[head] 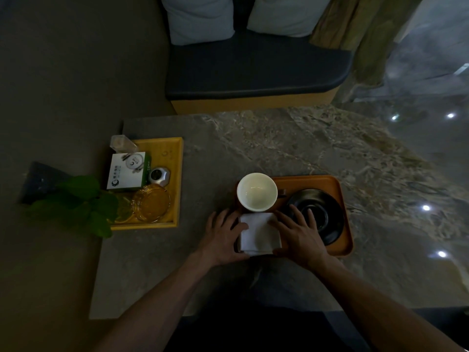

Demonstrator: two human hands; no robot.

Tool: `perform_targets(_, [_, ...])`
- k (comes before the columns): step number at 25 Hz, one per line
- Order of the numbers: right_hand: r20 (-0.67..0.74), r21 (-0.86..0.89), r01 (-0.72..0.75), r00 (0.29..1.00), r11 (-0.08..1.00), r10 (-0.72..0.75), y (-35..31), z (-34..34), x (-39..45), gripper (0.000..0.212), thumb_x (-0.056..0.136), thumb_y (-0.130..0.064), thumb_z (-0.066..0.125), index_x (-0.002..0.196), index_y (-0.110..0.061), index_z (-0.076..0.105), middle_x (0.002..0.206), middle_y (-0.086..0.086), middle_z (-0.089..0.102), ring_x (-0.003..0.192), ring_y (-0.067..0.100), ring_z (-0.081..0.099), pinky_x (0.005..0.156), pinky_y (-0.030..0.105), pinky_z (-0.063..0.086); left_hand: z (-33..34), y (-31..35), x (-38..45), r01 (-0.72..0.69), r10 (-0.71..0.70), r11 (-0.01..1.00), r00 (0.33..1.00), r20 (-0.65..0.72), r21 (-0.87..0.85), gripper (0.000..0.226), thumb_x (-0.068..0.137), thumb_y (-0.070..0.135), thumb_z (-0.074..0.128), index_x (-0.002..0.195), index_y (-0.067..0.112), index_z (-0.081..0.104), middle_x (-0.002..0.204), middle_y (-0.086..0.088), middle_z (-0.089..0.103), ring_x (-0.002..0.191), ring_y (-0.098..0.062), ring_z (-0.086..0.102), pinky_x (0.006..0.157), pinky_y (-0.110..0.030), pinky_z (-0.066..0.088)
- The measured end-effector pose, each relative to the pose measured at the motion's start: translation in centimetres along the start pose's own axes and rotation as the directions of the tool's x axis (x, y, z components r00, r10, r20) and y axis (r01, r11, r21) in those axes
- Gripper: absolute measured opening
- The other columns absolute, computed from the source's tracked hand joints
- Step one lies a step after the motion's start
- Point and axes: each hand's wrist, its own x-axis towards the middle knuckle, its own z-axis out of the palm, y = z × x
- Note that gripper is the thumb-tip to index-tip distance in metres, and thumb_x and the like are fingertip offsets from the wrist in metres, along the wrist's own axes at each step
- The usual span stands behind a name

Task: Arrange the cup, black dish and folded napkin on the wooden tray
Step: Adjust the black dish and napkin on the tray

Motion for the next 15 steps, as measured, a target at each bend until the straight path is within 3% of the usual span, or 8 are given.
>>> perform_targets(15, [-0.021, 0.015, 0.008, 1.000, 1.000, -0.007, -0.07, 0.18, -0.20, 0.090, 0.076, -0.067, 0.061, 0.149, -0.039, 0.015, 0.161, -0.002, 0.016, 0.147, 0.038, -0.002, 0.110, 0.067, -0.007, 0.28, 0.50, -0.51, 0.041, -0.041, 0.999, 0.999, 0.033, -0.001, 0.082, 0.077, 0.070, 0.055, 0.146, 0.034, 0.029, 0.161, 0.000, 0.017, 0.148, -0.029, 0.009, 0.119, -0.057, 0.008])
